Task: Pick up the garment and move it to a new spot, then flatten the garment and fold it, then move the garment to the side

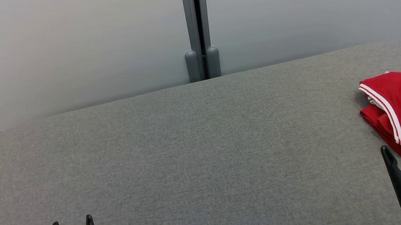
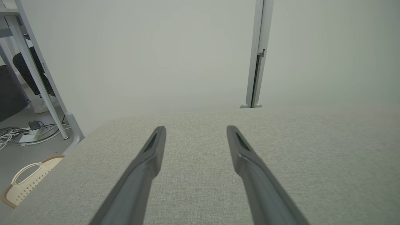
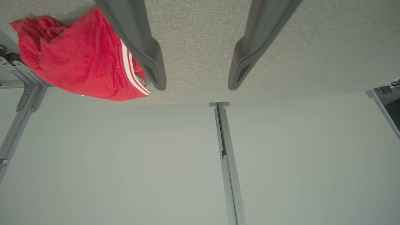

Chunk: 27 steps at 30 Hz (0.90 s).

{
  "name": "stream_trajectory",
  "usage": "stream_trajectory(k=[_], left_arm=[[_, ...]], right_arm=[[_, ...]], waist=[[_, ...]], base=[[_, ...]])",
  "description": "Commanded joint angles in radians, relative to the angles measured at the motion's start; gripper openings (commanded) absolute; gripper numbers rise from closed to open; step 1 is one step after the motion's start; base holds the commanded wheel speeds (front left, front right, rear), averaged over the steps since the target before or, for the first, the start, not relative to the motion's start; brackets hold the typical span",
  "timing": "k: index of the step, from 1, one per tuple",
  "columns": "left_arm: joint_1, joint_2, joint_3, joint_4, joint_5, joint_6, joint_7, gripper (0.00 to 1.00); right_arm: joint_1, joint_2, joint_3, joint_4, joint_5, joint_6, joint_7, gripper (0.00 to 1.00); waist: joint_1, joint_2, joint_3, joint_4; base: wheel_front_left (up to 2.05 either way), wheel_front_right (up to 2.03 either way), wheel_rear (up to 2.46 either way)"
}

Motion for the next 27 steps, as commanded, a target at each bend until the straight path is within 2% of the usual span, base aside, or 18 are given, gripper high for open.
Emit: stream_trajectory(k=[1, 14, 27], left_arm=[[-0.011, 0.007, 0.003, 0.001, -0.004, 0.002, 0.003, 1.0], [-0.027, 0.041, -0.013, -0.015, 0.024, 0.012, 0.022, 1.0], [-0.027, 0.045, -0.022, -0.027, 0.017, 0.021, 0.032, 1.0]], right_arm=[[0.011, -0.001, -0.003, -0.004, -0.004, 0.0, 0.004, 1.0], [0.011, 0.004, 0.001, -0.009, -0.008, 0.0, 0.015, 1.0], [0.013, 0.006, -0.003, -0.014, -0.008, 0.0, 0.018, 1.0]], waist=[[0.0, -0.0001, 0.0, 0.001], [0.0, -0.0001, 0.001, 0.002], [0.0, -0.0001, 0.003, 0.006]], base=[[0.0, 0.0, 0.0], [0.0, 0.0, 0.0], [0.0, 0.0, 0.0]])
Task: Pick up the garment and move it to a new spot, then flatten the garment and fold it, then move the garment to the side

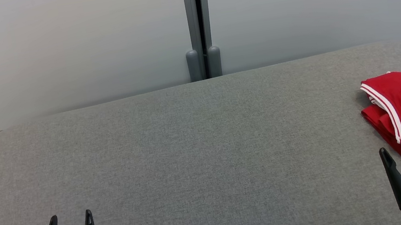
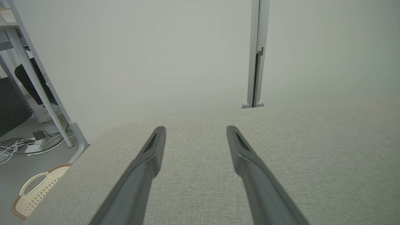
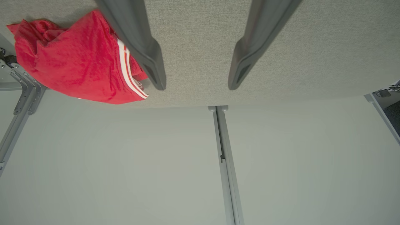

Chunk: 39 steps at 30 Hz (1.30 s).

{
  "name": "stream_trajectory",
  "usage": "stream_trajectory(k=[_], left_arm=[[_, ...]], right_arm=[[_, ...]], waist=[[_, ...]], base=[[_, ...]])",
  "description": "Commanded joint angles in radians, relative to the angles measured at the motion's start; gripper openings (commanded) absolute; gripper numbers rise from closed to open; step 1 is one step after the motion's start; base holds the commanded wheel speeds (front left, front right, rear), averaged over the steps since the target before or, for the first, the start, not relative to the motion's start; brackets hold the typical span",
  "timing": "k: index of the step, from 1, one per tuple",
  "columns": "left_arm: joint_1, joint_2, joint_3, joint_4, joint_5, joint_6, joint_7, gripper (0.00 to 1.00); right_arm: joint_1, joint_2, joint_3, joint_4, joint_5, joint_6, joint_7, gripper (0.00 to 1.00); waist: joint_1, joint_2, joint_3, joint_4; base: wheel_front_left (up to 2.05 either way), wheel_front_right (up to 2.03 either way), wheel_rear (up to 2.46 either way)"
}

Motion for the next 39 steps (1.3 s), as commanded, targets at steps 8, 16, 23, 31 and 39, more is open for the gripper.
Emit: stream_trajectory(k=[8, 16, 23, 31, 39], left_arm=[[0.013, -0.02, -0.007, 0.02, -0.018, -0.003, 0.005, 0.0], [-0.013, -0.034, 0.016, 0.032, -0.155, -0.034, 0.03, 0.0], [-0.041, -0.048, 0.037, 0.055, -0.278, -0.066, 0.054, 0.0], [-0.071, -0.063, 0.06, 0.077, -0.405, -0.099, 0.08, 0.0], [-0.096, -0.078, 0.081, 0.096, -0.521, -0.129, 0.103, 0.0]], right_arm=[[0.006, 0.018, 0.007, 0.027, 0.017, 0.0, 0.0, 0.0], [-0.022, 0.03, -0.002, 0.058, 0.146, 0.0, 0.004, 0.0], [-0.05, 0.041, -0.011, 0.088, 0.263, 0.0, 0.008, 0.0], [-0.078, 0.052, -0.021, 0.119, 0.384, 0.0, 0.013, 0.0], [-0.103, 0.064, -0.03, 0.147, 0.495, 0.0, 0.017, 0.0]], waist=[[0.0, 0.0, 0.004, 0.005], [0.0, 0.0, 0.006, 0.005], [0.0, 0.0, 0.009, 0.005], [0.0, 0.0, 0.012, 0.005], [0.0, 0.0, 0.015, 0.005]], base=[[0.0, 0.0, 0.0], [0.0, 0.0, 0.0], [0.0, 0.0, 0.0], [0.0, 0.0, 0.0], [0.0, 0.0, 0.0]])
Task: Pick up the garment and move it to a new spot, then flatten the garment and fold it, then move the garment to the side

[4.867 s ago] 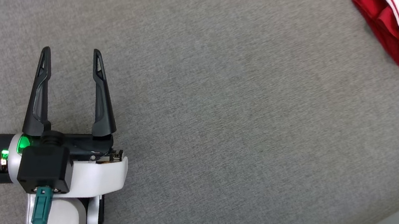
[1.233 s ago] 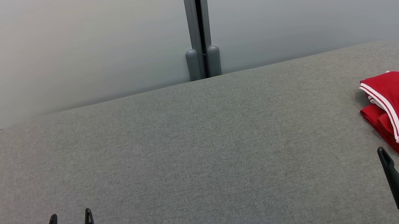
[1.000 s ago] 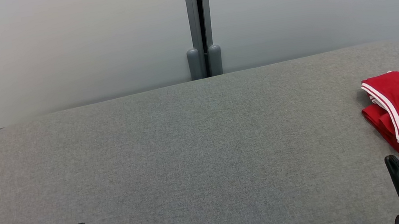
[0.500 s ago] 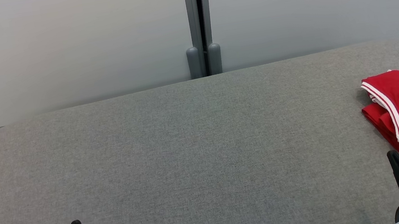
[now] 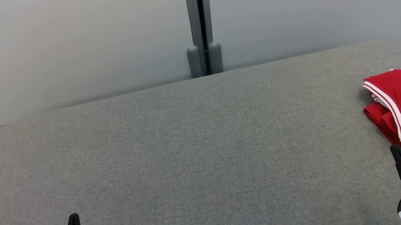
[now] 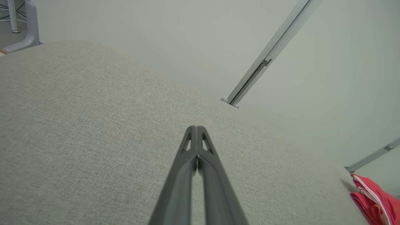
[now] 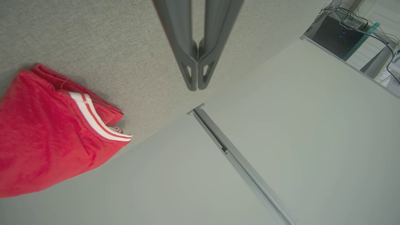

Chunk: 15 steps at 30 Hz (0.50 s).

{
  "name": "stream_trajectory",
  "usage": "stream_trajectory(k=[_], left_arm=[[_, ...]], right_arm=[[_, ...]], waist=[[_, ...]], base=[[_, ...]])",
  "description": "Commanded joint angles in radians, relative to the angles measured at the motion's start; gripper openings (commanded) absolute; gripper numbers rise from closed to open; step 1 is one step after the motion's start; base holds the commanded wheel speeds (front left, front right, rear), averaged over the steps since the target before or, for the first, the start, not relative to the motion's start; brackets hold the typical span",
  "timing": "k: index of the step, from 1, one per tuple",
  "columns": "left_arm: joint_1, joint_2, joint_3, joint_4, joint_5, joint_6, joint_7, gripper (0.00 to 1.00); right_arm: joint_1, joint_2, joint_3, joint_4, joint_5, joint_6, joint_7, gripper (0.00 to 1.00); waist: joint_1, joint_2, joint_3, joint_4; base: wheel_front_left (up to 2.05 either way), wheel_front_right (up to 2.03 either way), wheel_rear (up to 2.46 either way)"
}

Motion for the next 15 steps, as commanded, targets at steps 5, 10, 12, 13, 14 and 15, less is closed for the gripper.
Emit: stream_trajectory(k=[5, 10, 12, 13, 14, 15], left_arm=[[-0.045, -0.003, 0.025, 0.0, -0.093, -0.027, 0.017, 0.0], [-0.059, -0.012, 0.038, 0.007, -0.156, -0.044, 0.031, 0.0], [-0.064, -0.016, 0.043, 0.01, -0.18, -0.049, 0.036, 0.0], [-0.065, -0.018, 0.045, 0.011, -0.192, -0.052, 0.039, 0.0], [-0.065, -0.018, 0.045, 0.011, -0.192, -0.052, 0.039, 0.0], [-0.067, -0.019, 0.048, 0.013, -0.204, -0.055, 0.042, 0.0]], right_arm=[[-0.039, 0.002, -0.014, 0.01, 0.089, 0.0, 0.007, 0.0], [-0.054, 0.009, -0.019, 0.025, 0.15, 0.0, 0.01, 0.0], [-0.058, 0.011, -0.021, 0.031, 0.173, 0.0, 0.011, 0.0], [-0.061, 0.012, -0.022, 0.034, 0.184, 0.0, 0.011, 0.0], [-0.061, 0.012, -0.022, 0.034, 0.184, 0.0, 0.011, 0.0], [-0.064, 0.013, -0.023, 0.037, 0.196, 0.0, 0.012, 0.0]], waist=[[0.0, 0.0, 0.002, 0.0], [0.0, 0.0, 0.004, 0.0], [0.0, 0.0, 0.005, 0.0], [0.0, 0.0, 0.005, 0.0], [0.0, 0.0, 0.005, 0.0], [0.0, 0.0, 0.006, 0.0]], base=[[0.0, 0.0, 0.0], [0.0, 0.0, 0.0], [0.0, 0.0, 0.0], [0.0, 0.0, 0.0], [0.0, 0.0, 0.0], [0.0, 0.0, 0.0]])
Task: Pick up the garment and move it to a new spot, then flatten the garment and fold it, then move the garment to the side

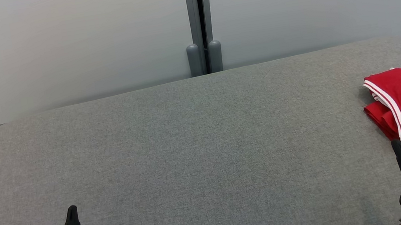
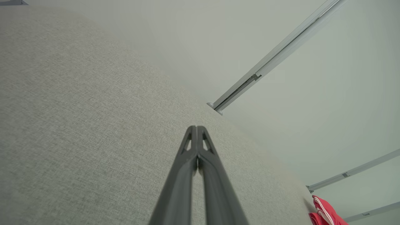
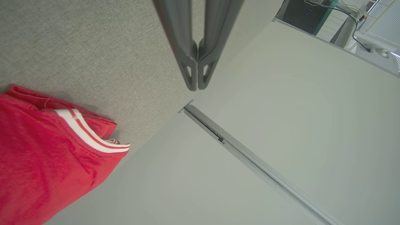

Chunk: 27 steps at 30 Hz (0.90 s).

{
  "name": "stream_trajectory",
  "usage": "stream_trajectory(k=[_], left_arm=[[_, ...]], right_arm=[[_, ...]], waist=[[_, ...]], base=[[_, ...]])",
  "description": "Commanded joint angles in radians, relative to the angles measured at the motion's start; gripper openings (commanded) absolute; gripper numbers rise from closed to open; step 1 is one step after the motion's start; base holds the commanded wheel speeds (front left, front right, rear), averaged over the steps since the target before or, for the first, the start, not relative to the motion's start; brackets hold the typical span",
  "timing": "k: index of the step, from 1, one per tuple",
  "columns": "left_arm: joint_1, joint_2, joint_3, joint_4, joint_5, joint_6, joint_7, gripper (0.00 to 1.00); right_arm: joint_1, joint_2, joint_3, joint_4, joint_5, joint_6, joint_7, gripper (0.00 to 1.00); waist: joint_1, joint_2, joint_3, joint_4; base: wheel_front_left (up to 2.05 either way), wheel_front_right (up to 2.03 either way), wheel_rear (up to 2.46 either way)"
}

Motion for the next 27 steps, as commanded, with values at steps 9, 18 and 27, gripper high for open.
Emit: stream_trajectory(k=[9, 18, 27], left_arm=[[-0.047, -0.009, 0.03, 0.006, -0.114, -0.032, 0.024, 0.0], [-0.067, -0.024, 0.051, 0.019, -0.207, -0.056, 0.045, 0.0], [-0.088, -0.038, 0.072, 0.032, -0.299, -0.081, 0.068, 0.0]], right_arm=[[-0.047, 0.005, -0.014, 0.017, 0.11, 0.0, 0.008, 0.0], [-0.068, 0.015, -0.023, 0.041, 0.2, 0.0, 0.013, 0.0], [-0.088, 0.025, -0.031, 0.064, 0.291, 0.0, 0.018, 0.0]], waist=[[0.0, 0.0, 0.003, 0.0], [0.0, 0.0, 0.007, 0.0], [0.0, 0.0, 0.01, -0.001]], base=[[0.0, 0.0, 0.0], [0.0, 0.0, 0.0], [0.0, 0.0, 0.0]])
